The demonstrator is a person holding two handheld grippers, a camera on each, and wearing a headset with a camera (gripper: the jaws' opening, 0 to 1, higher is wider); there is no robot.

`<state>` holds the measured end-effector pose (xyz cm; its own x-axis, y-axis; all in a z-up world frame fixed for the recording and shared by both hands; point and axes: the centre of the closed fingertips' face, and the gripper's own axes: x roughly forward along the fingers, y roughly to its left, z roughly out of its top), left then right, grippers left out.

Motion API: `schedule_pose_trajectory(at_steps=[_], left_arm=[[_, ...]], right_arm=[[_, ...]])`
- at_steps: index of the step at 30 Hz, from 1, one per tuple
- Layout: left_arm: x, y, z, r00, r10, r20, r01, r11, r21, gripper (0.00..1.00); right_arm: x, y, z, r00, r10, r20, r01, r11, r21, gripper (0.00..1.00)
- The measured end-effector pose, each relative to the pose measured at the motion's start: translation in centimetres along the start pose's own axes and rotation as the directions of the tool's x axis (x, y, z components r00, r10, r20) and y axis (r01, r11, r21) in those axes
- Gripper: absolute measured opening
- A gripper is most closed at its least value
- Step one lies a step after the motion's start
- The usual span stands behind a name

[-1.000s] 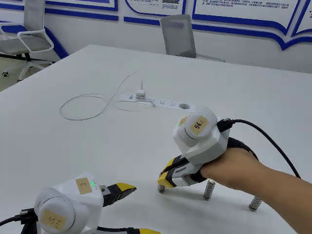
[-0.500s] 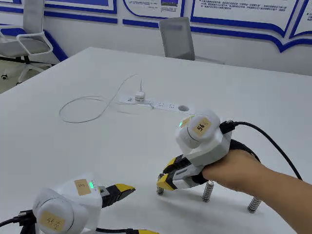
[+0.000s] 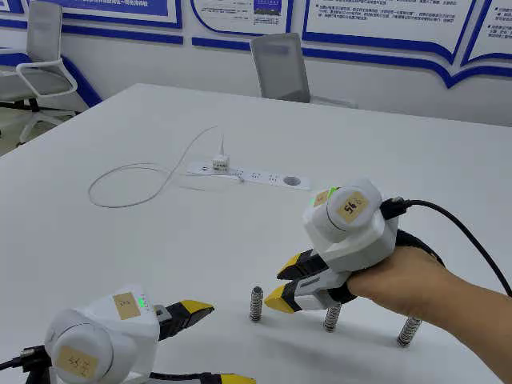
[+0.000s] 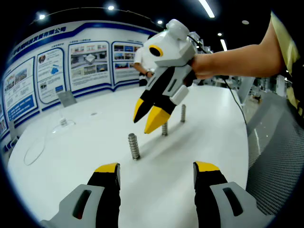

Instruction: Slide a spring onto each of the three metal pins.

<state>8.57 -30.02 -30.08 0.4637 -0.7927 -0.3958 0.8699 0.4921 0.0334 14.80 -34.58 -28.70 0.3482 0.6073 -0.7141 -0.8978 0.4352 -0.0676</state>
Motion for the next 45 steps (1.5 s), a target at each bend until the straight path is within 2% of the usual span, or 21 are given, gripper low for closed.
schedule_pose_trajectory(at_steps=[18, 29, 45], left_arm=[[0.2, 0.0, 0.6, 1.0, 0.002, 0.008, -0.002, 1.0, 0.001, 0.65], [0.4, 0.0, 0.8, 0.9999, 0.001, 0.01, -0.001, 1.0, -0.004, 0.66], [0.4, 0.2, 1.0, 0.9999, 0.004, 0.013, -0.004, 1.0, -0.006, 0.66]], right_arm=[[-3.3, -1.5, -1.5, 0.9966, -0.064, 0.051, 0.063, 0.997, 0.038, 0.35], [-4.7, -2.1, -2.5, 0.9921, -0.098, 0.078, 0.094, 0.994, 0.057, 0.46], [-7.3, -3.5, -4.9, 0.9791, -0.173, 0.107, 0.162, 0.981, 0.104, 0.56]])
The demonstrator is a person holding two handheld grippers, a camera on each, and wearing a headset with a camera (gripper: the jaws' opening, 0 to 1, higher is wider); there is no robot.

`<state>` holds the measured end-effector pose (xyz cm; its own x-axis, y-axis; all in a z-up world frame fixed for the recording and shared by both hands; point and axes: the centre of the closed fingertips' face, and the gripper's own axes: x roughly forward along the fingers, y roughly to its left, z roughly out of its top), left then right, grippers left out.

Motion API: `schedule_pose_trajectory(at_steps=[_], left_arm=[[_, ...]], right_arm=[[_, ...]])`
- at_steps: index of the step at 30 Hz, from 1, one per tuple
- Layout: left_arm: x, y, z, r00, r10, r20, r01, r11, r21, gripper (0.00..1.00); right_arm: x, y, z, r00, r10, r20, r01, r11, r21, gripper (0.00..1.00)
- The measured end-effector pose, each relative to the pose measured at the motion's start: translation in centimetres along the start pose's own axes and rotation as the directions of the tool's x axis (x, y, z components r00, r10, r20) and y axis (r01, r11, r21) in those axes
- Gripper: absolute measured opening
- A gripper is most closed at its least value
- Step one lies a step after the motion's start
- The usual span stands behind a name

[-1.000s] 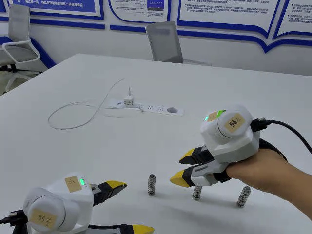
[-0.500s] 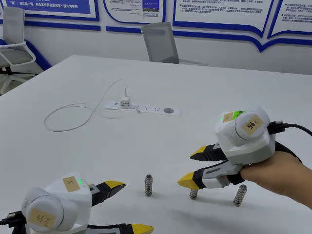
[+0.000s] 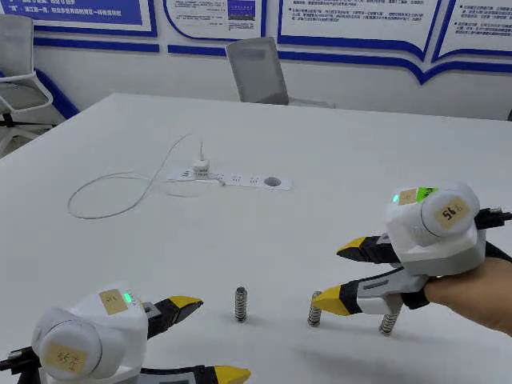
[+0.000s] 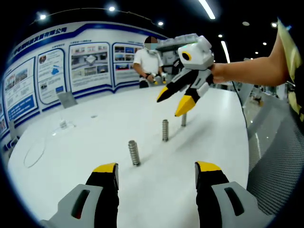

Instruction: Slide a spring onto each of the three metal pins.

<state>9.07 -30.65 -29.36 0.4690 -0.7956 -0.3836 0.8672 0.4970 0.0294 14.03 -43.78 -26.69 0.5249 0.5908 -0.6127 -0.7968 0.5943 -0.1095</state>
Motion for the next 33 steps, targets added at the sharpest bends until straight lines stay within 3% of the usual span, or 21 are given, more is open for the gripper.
schedule_pose_trajectory(at_steps=[16, 33], left_arm=[[0.0, -0.2, -0.1, 1.0, 0.003, -0.002, -0.003, 1.0, -0.008, 0.68], [-0.2, -0.4, -0.1, 0.9999, 0.01, 0.005, -0.01, 1.0, -0.019, 0.69]], right_arm=[[-3.0, -1.6, -2.5, 0.9973, -0.07, 0.025, 0.068, 0.996, 0.049, 0.62], [-5.2, -1.0, -5.0, 0.9932, -0.102, 0.055, 0.098, 0.992, 0.086, 0.66]])
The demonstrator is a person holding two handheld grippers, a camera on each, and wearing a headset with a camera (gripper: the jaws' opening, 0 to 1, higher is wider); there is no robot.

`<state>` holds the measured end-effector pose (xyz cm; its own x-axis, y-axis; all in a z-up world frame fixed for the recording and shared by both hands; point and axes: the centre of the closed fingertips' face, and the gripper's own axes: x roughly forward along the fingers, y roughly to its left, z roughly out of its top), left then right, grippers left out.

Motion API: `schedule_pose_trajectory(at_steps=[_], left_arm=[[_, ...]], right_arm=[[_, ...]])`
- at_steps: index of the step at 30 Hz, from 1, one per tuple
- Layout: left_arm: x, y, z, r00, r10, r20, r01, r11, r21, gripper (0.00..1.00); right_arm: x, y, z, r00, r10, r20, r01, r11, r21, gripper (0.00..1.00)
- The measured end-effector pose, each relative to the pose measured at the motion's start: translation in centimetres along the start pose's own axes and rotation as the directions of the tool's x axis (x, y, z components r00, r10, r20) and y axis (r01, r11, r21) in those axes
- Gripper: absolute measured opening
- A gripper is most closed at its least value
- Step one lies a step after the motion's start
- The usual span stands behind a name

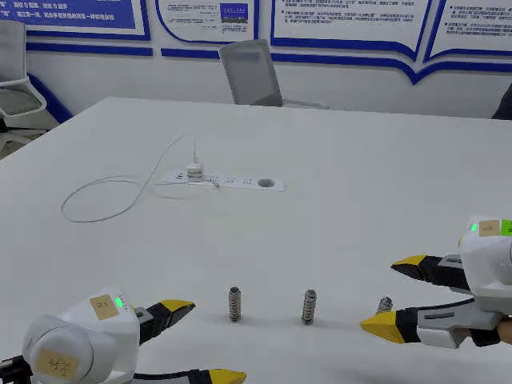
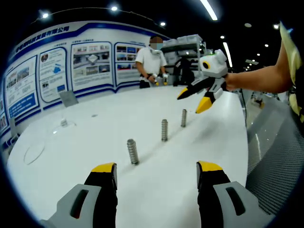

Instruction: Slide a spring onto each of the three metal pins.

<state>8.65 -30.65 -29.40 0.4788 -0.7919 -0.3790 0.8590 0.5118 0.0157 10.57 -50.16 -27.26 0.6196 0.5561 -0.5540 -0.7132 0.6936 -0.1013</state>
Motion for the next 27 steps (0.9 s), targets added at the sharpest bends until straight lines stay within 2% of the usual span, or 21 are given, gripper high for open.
schedule_pose_trajectory(at_steps=[17, 27], left_arm=[[-0.2, 0.0, -0.3, 1.0, 0.006, 0.006, -0.006, 1.0, -0.011, 0.7], [-0.3, 0.0, -0.3, 0.9999, 0.006, 0.009, -0.006, 1.0, -0.014, 0.7]], right_arm=[[-1.5, 1.3, -2.1, 0.9988, -0.027, 0.041, 0.026, 0.999, 0.04, 0.66], [-1.6, 1.7, -2.5, 0.9972, -0.046, 0.058, 0.043, 0.997, 0.059, 0.66]])
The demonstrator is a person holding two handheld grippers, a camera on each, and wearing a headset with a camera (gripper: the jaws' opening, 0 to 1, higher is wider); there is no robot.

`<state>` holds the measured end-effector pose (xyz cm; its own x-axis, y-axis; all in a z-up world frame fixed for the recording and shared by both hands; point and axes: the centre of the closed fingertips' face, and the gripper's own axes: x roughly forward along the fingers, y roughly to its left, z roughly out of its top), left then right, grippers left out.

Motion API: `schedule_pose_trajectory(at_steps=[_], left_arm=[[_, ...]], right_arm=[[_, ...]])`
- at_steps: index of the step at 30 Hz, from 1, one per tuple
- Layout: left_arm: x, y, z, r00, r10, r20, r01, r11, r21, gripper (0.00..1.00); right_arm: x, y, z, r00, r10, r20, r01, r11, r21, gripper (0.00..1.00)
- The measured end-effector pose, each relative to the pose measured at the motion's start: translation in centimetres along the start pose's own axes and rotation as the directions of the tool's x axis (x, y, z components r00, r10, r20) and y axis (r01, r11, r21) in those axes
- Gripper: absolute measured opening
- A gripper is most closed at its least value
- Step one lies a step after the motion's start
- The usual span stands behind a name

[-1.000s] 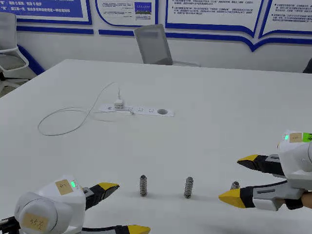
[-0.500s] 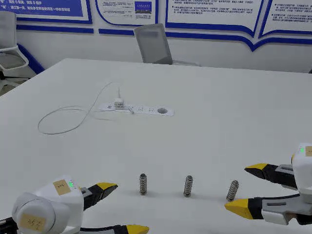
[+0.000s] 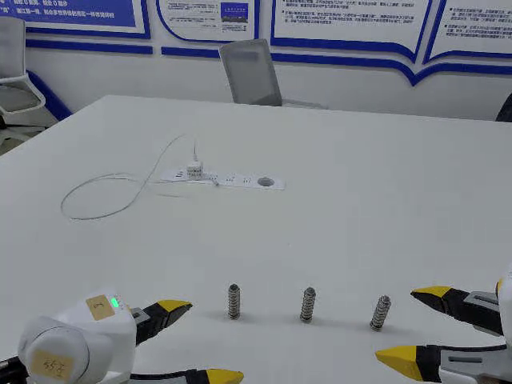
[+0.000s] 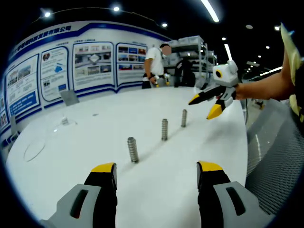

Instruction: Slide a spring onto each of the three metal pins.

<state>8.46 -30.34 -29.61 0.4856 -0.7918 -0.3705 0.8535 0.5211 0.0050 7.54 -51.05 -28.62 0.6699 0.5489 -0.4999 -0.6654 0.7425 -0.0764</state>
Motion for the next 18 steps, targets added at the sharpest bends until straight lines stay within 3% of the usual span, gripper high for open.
schedule_pose_trajectory(at_steps=[18], left_arm=[[-0.08, 0.18, 0.12, 1.0, 0.004, 0.003, -0.004, 1.0, -0.006, 0.69]], right_arm=[[-0.09, -0.2, 0.04, 0.9997, -0.014, 0.019, 0.014, 1.0, 0.015, 0.67]])
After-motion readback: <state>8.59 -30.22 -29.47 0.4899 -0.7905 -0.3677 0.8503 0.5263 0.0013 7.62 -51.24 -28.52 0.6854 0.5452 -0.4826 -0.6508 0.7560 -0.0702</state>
